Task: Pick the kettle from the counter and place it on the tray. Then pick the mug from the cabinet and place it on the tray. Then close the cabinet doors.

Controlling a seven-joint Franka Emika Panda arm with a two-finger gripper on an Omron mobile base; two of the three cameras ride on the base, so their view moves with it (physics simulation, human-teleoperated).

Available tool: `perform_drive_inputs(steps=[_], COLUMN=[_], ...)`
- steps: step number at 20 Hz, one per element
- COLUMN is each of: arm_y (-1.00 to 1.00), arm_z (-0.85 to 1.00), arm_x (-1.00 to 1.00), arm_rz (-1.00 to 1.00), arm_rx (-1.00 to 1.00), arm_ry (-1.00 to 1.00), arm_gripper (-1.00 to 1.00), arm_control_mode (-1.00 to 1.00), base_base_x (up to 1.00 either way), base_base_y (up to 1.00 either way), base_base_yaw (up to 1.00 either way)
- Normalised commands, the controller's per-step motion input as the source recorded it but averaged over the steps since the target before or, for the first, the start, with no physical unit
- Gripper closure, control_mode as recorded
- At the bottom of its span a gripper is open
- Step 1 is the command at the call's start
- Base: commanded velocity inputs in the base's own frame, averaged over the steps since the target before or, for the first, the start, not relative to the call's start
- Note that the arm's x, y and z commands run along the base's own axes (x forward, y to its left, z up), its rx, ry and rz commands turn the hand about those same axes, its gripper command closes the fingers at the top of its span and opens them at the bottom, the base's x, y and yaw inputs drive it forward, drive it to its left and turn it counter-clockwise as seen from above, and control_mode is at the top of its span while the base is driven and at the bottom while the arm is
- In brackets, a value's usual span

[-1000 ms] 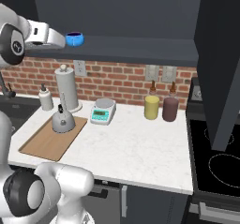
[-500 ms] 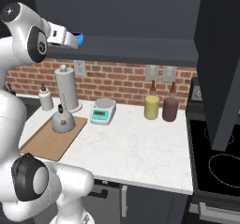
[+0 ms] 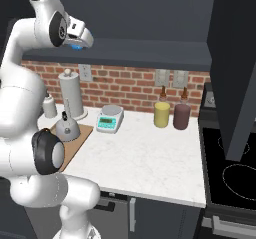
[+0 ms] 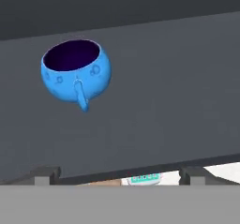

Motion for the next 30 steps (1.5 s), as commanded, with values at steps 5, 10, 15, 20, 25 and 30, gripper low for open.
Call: perform_drive_inputs(steps=[5,10,15,20,25,30], arm_y=[0.1,0.13,0.06,0.06,0.12,0.08], arm_z=[-0.21,-0.26,-0.13,-0.01,-0.09,-0.04], arm_x=[0.38,0.34,0.39,0.35,0.21,0.29], arm_rz=[0.06,0.07,0.09,0.09,0.06,0.05], arm_rx=[0.0,0.0,0.0,0.0,0.0,0.0], arm_ry=[0.0,-0.02,-0.08,-0.04,0.0,0.0], arm_gripper=[-1.0,-1.0,-1.0,-1.0,-1.0,-1.0], arm_control_mode=[-1.0,-1.0,-1.0,-1.0,-1.0,-1.0], base_base_x=[0.0,0.0,0.0,0.0,0.0,0.0], base_base_y=[0.0,0.0,0.0,0.0,0.0,0.0], base_base_yaw=[0.0,0.0,0.0,0.0,0.0,0.0])
